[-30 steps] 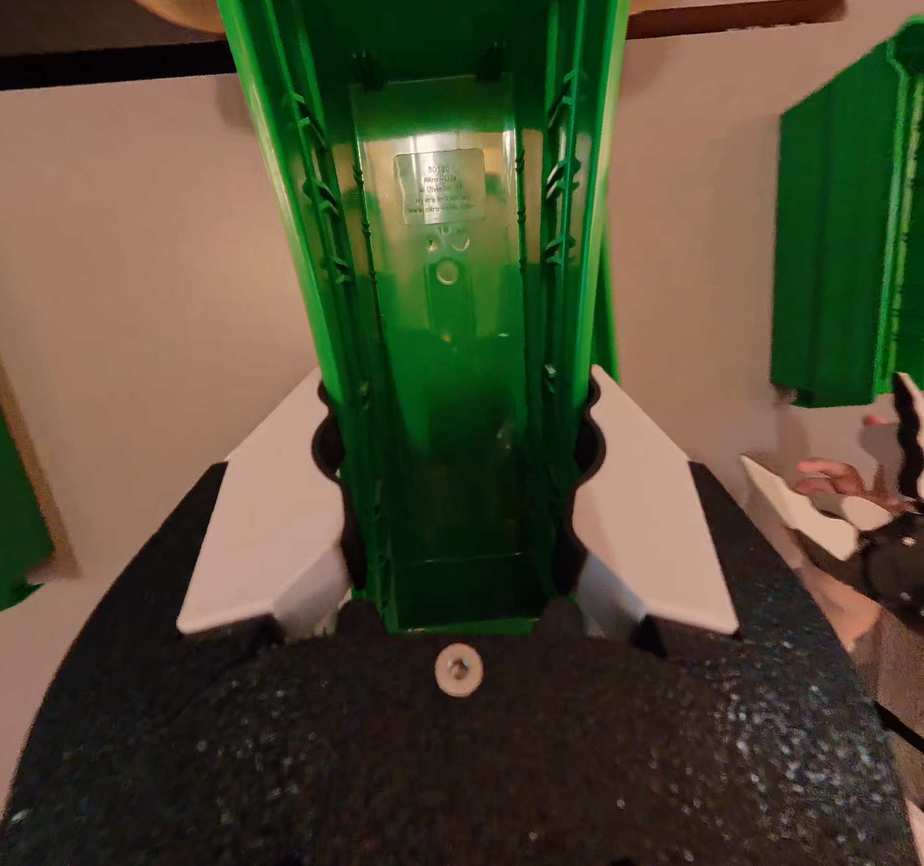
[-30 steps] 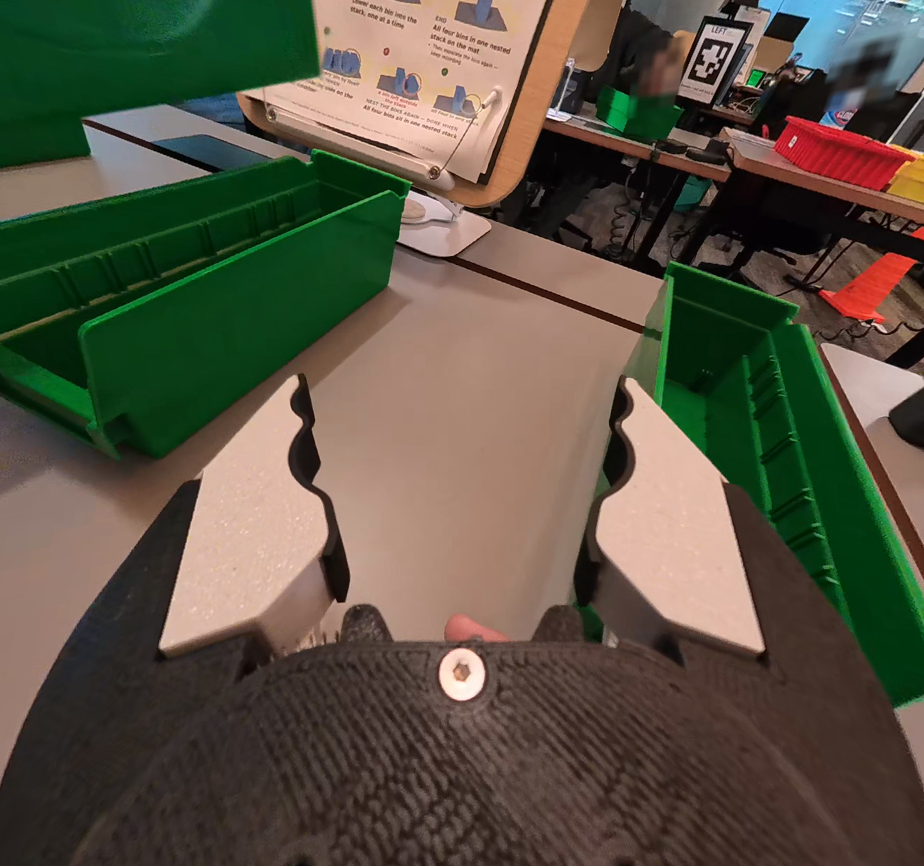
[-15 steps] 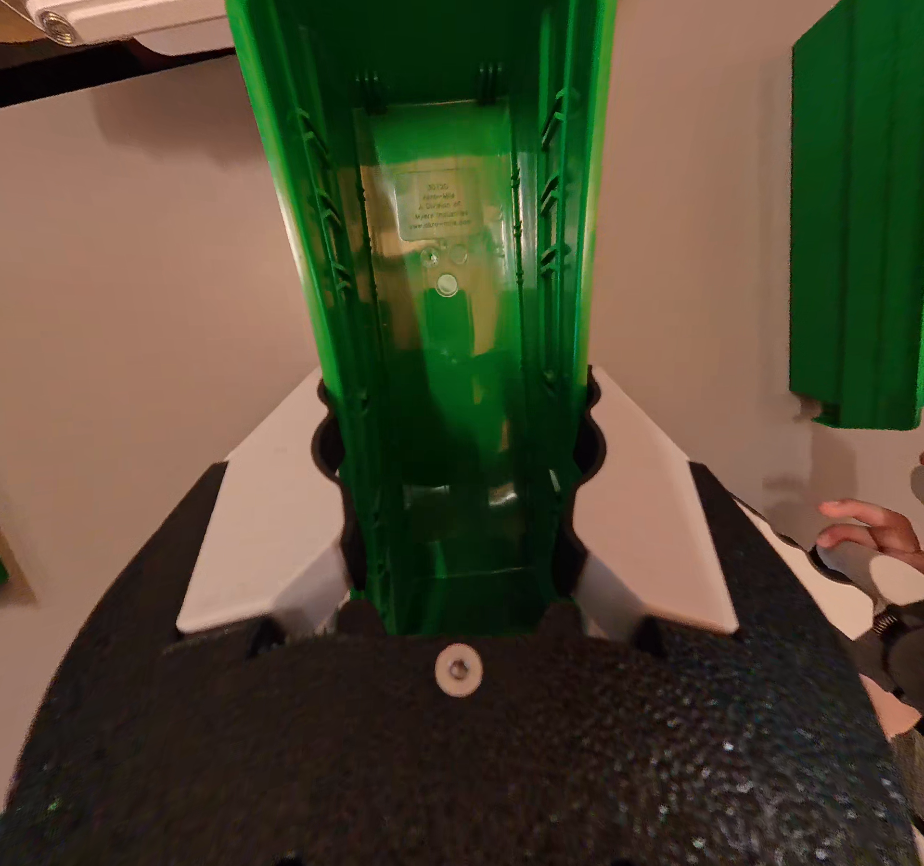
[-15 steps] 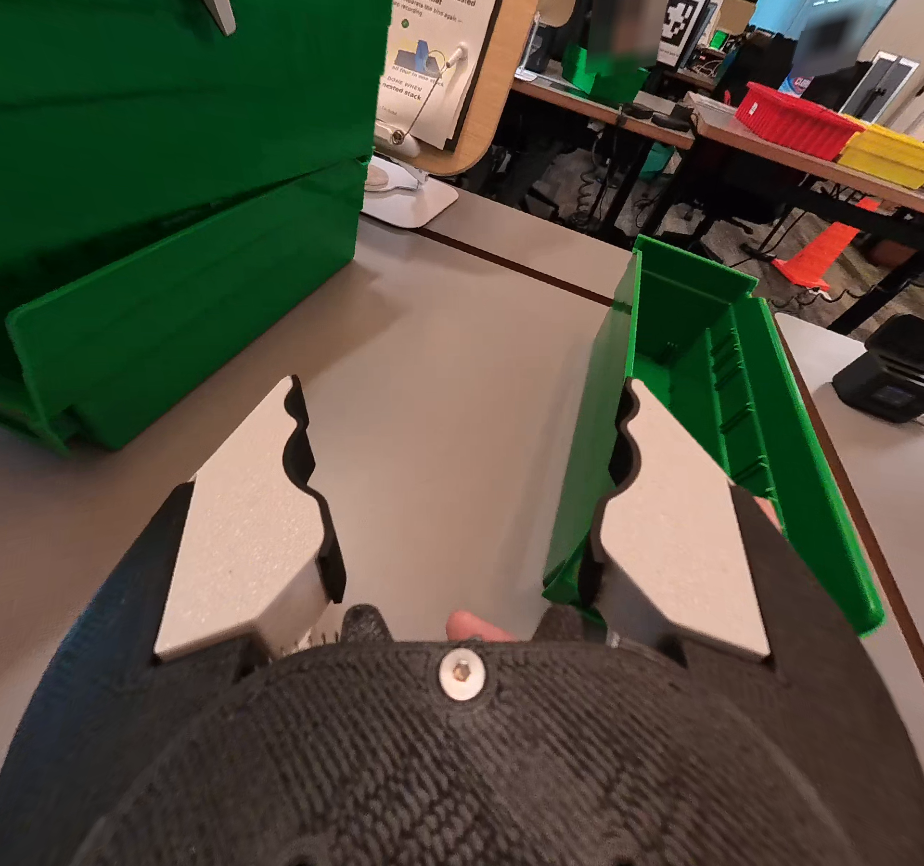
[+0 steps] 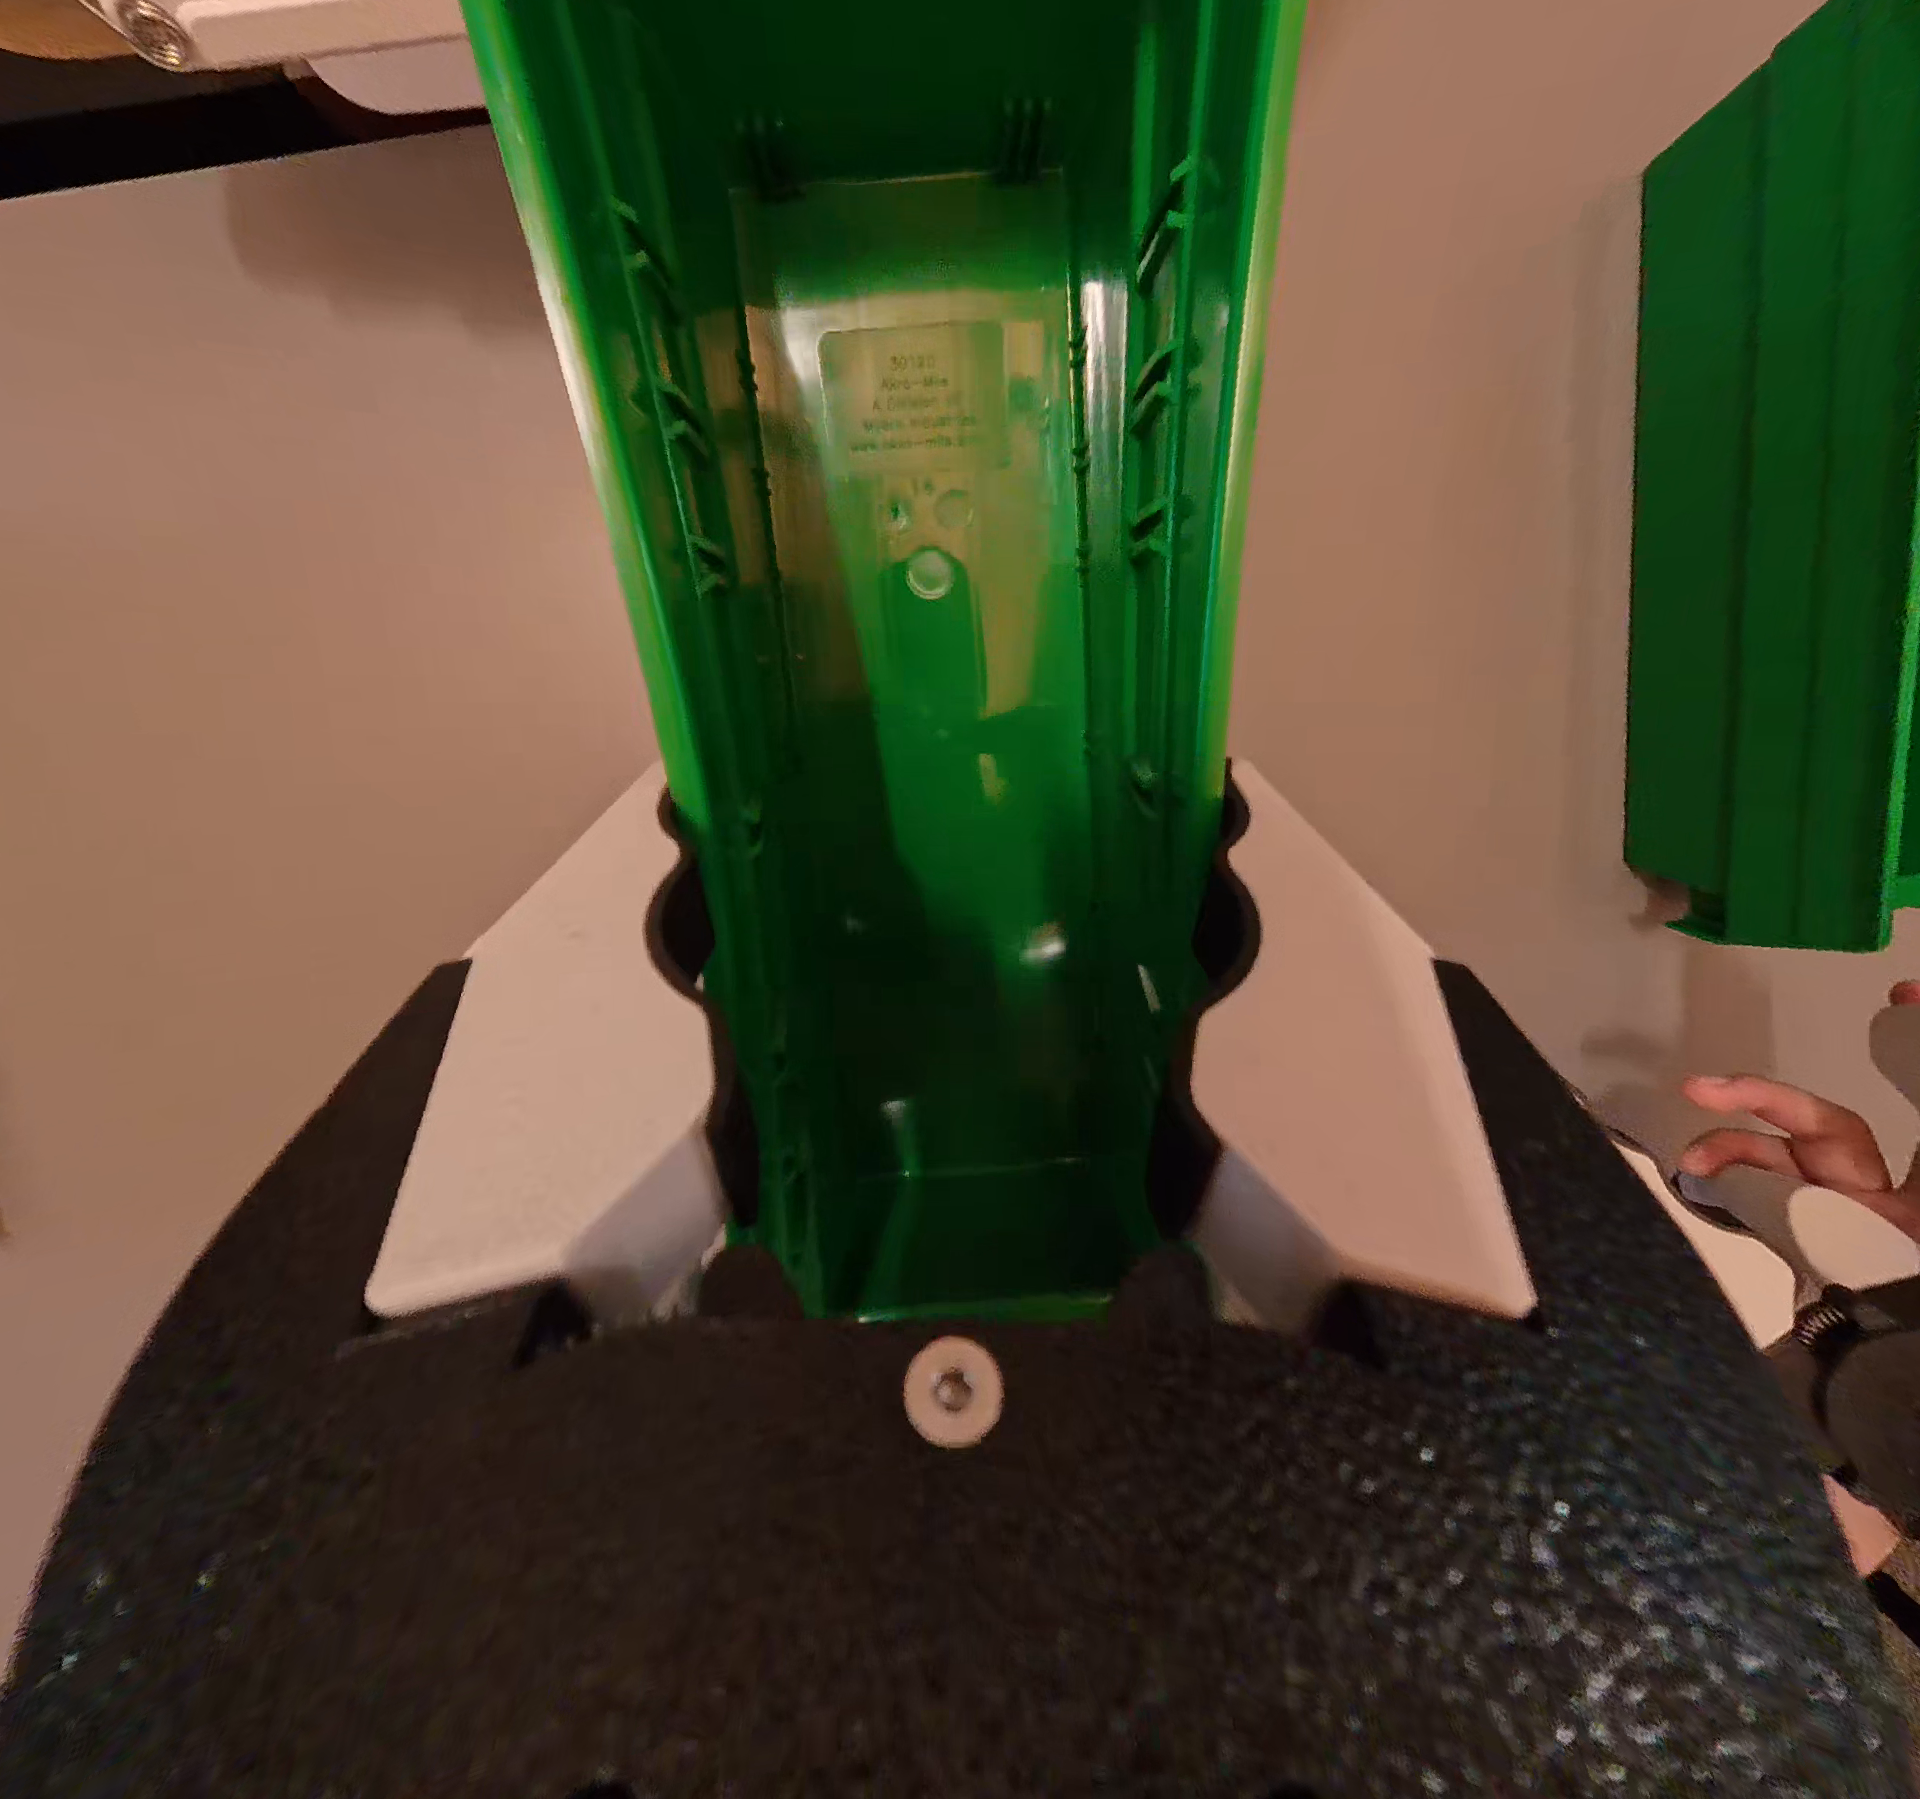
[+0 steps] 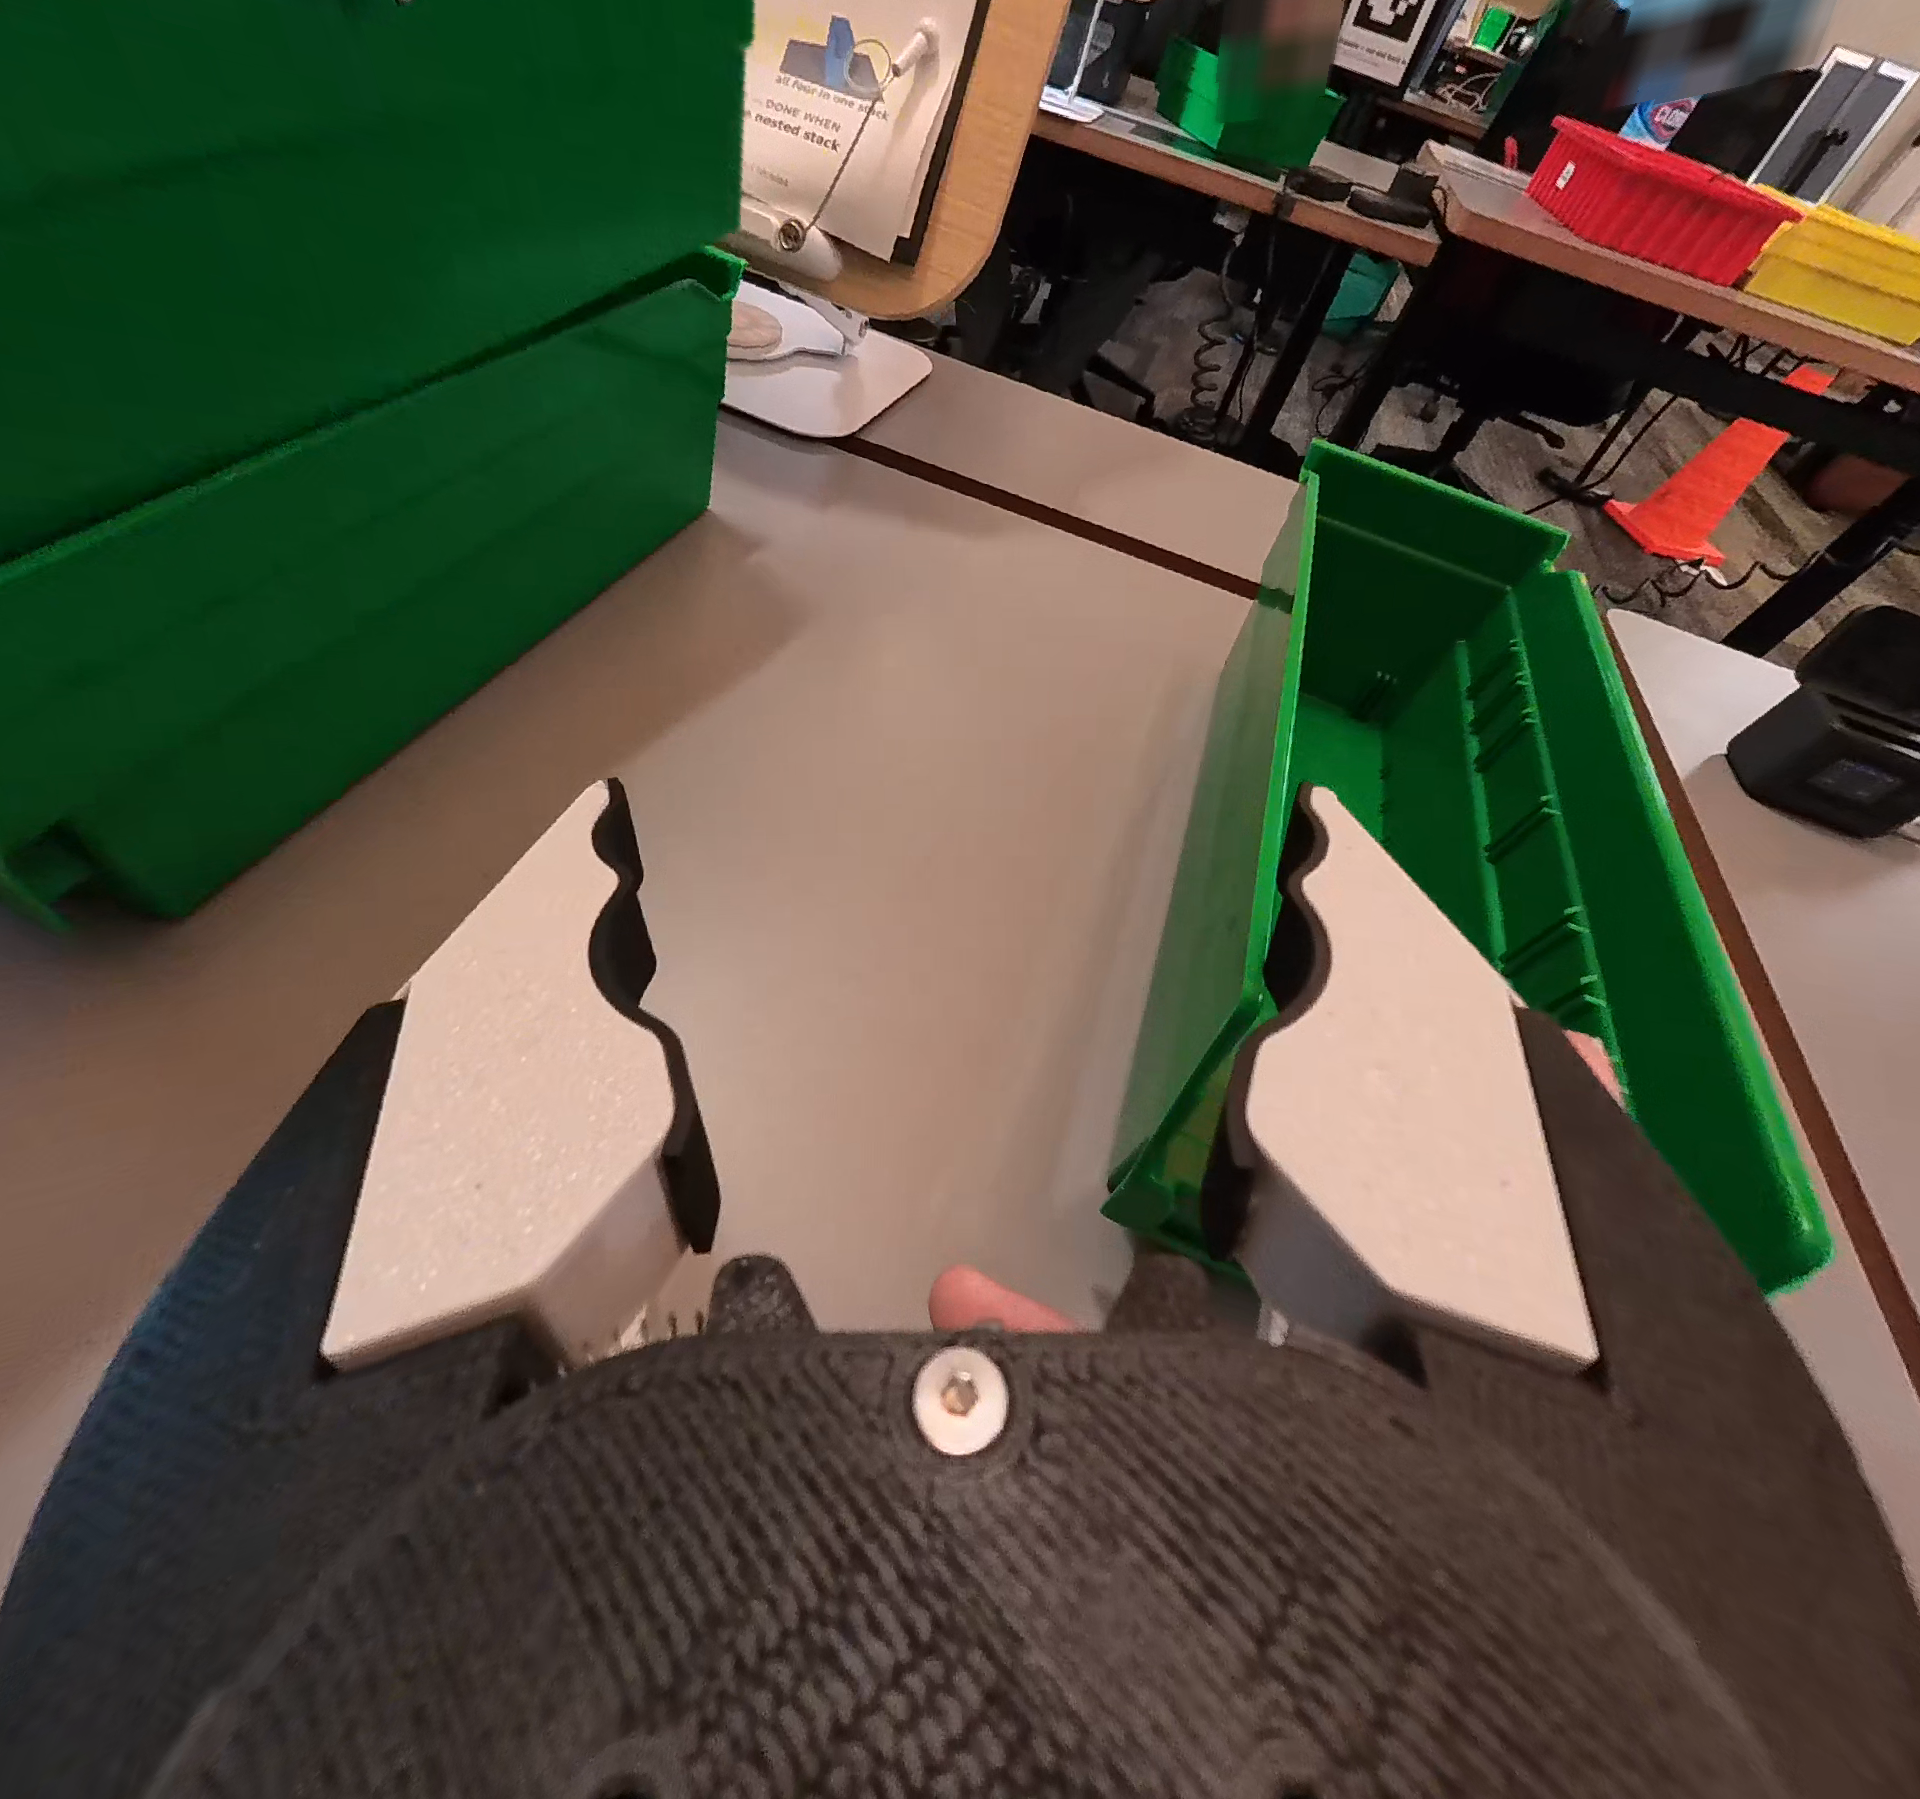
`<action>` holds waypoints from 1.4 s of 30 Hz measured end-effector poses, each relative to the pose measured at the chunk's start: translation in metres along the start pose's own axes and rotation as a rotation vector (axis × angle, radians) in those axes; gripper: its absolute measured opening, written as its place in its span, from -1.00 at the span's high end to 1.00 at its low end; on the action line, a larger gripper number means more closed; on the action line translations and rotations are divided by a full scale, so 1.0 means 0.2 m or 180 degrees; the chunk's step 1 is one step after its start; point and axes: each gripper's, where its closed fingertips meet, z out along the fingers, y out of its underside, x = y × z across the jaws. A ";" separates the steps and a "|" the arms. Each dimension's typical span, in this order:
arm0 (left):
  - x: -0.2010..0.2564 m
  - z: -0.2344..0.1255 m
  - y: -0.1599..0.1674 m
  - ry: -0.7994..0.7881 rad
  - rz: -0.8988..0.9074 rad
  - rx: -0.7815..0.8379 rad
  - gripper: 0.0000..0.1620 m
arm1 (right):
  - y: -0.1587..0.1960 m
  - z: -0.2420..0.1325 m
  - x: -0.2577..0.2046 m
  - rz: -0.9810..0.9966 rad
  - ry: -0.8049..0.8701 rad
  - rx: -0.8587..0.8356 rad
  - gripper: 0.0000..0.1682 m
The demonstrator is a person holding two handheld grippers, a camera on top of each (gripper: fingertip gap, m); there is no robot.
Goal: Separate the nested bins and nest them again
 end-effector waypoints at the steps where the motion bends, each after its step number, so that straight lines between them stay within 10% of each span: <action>1: 0.00 0.01 0.00 -0.0009 -0.0016 0.0009 -0.17 | 0.00 0.00 0.00 -0.0007 0.0000 -0.0002 -0.44; 42: -0.05 0.32 0.11 -0.0171 -0.0062 -0.0007 -0.20 | 0.07 0.03 -0.03 -0.0058 -0.0095 -0.0141 -0.43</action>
